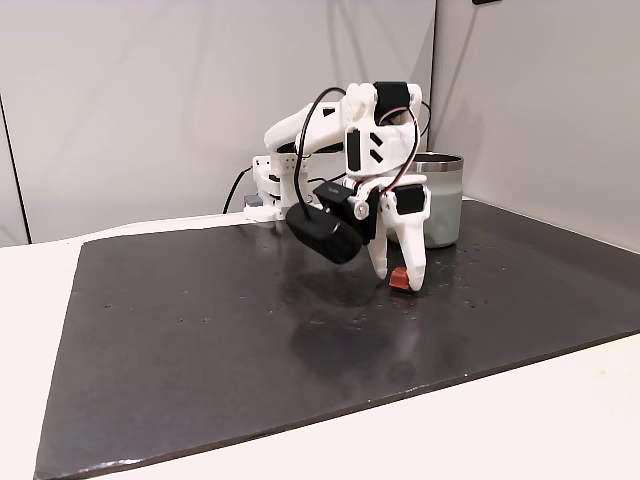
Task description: Grasp a cube and put it in the cup.
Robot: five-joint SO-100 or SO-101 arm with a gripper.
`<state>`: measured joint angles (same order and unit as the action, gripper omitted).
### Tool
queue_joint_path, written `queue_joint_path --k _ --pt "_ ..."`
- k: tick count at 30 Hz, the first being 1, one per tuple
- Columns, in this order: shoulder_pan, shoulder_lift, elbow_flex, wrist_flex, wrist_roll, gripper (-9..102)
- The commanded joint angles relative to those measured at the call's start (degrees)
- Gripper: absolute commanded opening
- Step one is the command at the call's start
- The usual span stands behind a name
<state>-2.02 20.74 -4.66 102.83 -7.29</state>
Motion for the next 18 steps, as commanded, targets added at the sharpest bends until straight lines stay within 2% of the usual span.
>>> queue_joint_path --k 1,18 --pt "-0.7 -1.14 -5.36 0.35 -0.88 27" --pt "-2.81 -5.8 -8.53 -2.11 -2.81 24"
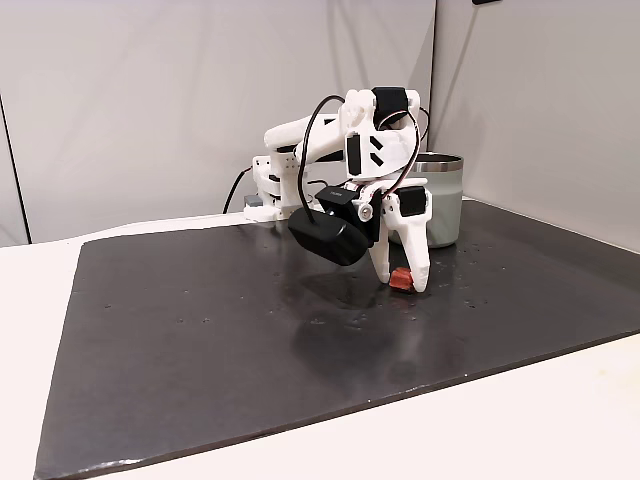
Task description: Grasp a cube and put it in the cup.
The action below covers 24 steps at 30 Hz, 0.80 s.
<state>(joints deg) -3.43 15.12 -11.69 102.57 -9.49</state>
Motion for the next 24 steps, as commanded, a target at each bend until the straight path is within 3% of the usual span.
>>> queue_joint_path --k 1,13,24 --pt "-1.49 -0.18 -1.49 -1.93 -0.79 23" --pt "-3.08 -2.64 -1.41 -0.35 -2.46 8" --pt "-2.37 4.39 0.0 0.62 -0.7 7"
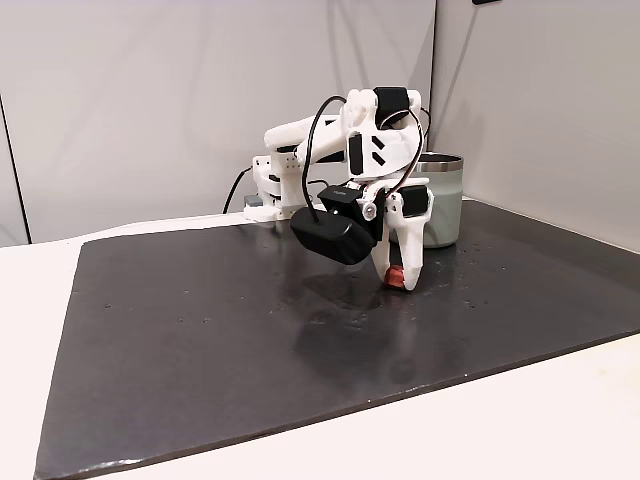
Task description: Grasp a cube and put it in the cup.
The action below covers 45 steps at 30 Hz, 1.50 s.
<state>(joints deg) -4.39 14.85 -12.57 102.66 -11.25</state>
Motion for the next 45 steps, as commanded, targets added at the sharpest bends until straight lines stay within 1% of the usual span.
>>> queue_joint_path --k 1,6,16,22,26,35,39,45 --pt "-1.23 6.94 2.02 0.53 1.49 7" --pt "-0.7 19.34 6.59 0.53 1.49 8" --pt "-0.26 43.86 20.65 0.53 2.11 8" --pt "-0.18 56.07 26.81 0.53 2.02 7" --pt "-0.18 60.82 29.97 0.53 1.41 8" --pt "-1.93 65.04 36.04 0.53 1.14 7" --pt "-5.27 67.94 40.61 0.53 1.14 7" --pt "-13.45 72.95 51.42 0.53 1.76 7"
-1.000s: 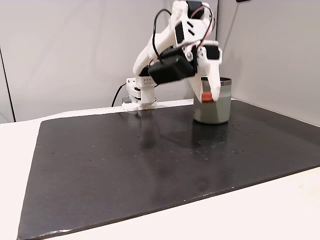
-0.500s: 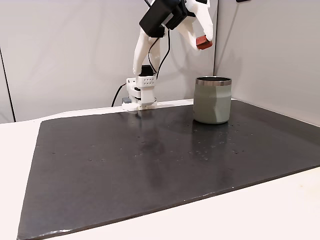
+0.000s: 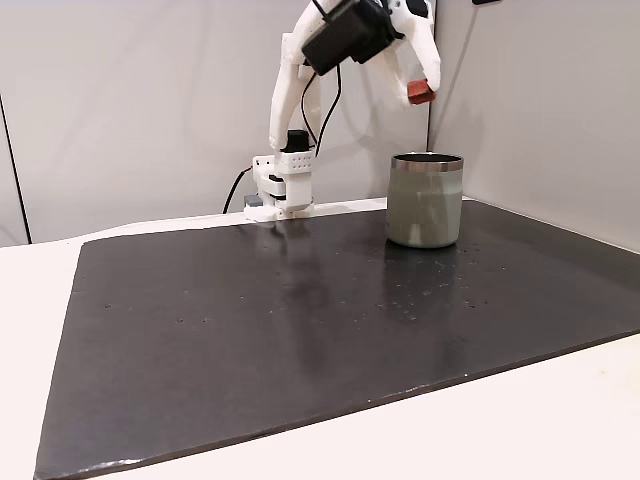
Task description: Grasp a cube and put it in the cup.
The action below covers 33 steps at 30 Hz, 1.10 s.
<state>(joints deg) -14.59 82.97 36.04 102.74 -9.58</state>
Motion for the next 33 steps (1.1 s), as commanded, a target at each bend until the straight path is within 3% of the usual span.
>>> queue_joint_path --k 1,13,25,30,33 --pt "-4.48 5.45 4.31 0.44 0.09 7" --pt "-16.26 13.54 23.55 0.53 -0.7 6" --pt "-17.23 14.59 28.39 0.53 -0.53 6" --pt "-17.31 14.94 28.21 0.53 0.18 22" --pt "-17.31 14.94 27.86 0.53 0.26 24"
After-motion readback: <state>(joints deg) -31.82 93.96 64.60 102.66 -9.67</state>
